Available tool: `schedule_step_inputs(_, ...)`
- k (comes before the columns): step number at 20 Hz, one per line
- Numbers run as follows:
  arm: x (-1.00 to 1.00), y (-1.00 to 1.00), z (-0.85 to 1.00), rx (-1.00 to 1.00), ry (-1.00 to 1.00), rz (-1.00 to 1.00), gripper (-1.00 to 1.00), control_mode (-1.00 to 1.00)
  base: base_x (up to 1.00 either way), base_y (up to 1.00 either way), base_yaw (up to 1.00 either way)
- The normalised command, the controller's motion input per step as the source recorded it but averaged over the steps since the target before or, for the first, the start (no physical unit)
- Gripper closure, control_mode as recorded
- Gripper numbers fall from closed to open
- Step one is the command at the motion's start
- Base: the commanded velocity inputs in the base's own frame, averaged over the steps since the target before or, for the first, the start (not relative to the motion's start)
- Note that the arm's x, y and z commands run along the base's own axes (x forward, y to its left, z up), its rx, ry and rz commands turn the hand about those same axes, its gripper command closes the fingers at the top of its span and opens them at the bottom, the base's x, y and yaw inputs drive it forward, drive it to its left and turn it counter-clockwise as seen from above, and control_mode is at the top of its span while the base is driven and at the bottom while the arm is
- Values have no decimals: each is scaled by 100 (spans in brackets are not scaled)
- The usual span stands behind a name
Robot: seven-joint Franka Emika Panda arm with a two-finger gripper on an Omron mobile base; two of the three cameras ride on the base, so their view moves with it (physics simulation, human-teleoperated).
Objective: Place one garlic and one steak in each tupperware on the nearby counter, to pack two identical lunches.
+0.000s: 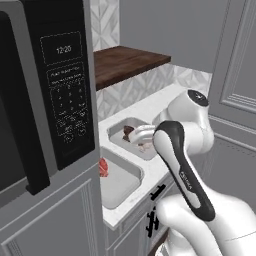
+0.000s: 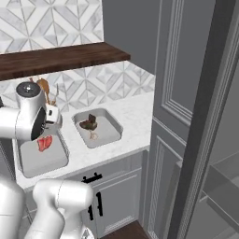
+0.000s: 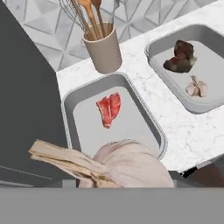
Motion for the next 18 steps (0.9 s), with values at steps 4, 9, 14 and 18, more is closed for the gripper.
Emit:
schedule_step_inputs(4, 0, 20, -72, -4, 34, 3, 100, -100, 0, 0, 0)
schedule_step_inputs(9, 11, 9, -63, -1, 30, 1, 100, -100, 0, 0, 0)
schedule_step_inputs(14, 4, 38, -74, -11, 12, 1, 100, -100, 0, 0, 0)
schedule_step_inputs(18, 37, 19, -33, -7, 0, 0, 100, -100, 0, 0, 0)
